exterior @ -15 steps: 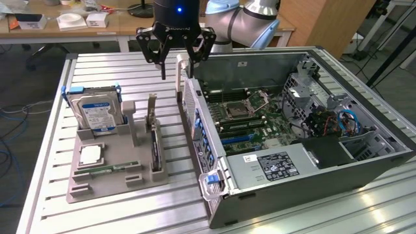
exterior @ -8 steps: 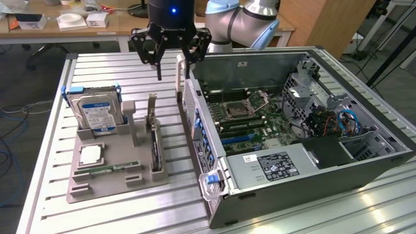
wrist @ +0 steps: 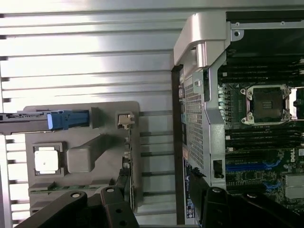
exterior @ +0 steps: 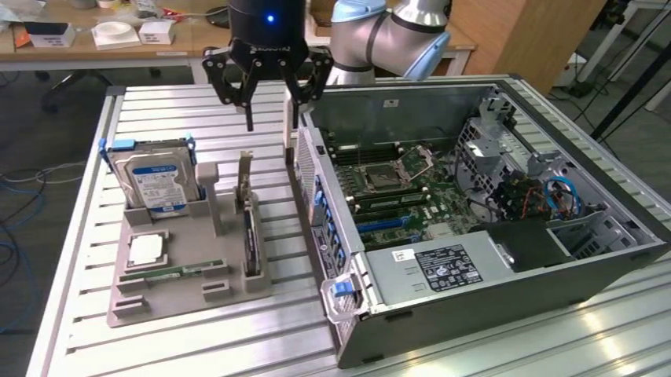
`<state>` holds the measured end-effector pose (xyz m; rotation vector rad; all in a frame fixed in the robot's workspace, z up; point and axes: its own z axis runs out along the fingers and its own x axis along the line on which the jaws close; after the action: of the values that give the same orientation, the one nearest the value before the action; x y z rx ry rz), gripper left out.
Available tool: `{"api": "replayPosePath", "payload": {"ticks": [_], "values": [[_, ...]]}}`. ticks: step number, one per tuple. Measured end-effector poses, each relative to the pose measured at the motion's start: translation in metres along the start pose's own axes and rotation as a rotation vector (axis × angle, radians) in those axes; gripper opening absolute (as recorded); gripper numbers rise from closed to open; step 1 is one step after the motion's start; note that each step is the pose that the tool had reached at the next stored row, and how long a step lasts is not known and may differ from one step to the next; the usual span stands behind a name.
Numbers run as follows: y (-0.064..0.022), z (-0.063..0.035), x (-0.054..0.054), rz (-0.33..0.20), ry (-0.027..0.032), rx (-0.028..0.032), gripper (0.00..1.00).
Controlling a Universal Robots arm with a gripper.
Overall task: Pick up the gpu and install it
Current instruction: 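Reach for the gpu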
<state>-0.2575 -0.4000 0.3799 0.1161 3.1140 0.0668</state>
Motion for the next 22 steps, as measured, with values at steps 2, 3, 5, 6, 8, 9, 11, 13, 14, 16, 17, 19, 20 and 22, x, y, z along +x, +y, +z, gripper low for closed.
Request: {"api": "replayPosePath", "payload": {"ticks": [2,3,5,6,8,9,11,13,14,16,17,19,20,22], "values": [[-0.0002,0.0003,0.002,0.0,-0.0001,0.0,0.61],[-0.0003,0.0004,0.003,0.0,0.0,0.0,0.61],[-0.0005,0.0007,0.006,0.0,0.0,0.0,0.61],[-0.0005,0.0009,0.007,0.0,0.0,0.0,0.61],[-0.0007,0.0011,0.009,0.0,0.0,0.0,0.61],[-0.0008,0.0012,0.01,0.0,0.0,0.0,0.61],[-0.001,0.0015,0.013,0.0,0.0001,0.0,0.61],[-0.0012,0.0017,0.015,0.0,0.0001,0.0001,0.61],[-0.0013,0.0019,0.016,0.0,0.0001,0.0,0.61],[-0.0015,0.0022,0.019,0.0,0.0001,0.0,0.61],[-0.0016,0.0023,0.02,0.0,0.0001,0.0,0.61],[-0.0018,0.0026,0.022,0.0,0.0001,0.0,0.61],[-0.0019,0.0027,0.023,0.0,0.0002,0.0,0.61],[-0.002,0.003,0.025,0.0,0.0003,0.0,0.61]]}}
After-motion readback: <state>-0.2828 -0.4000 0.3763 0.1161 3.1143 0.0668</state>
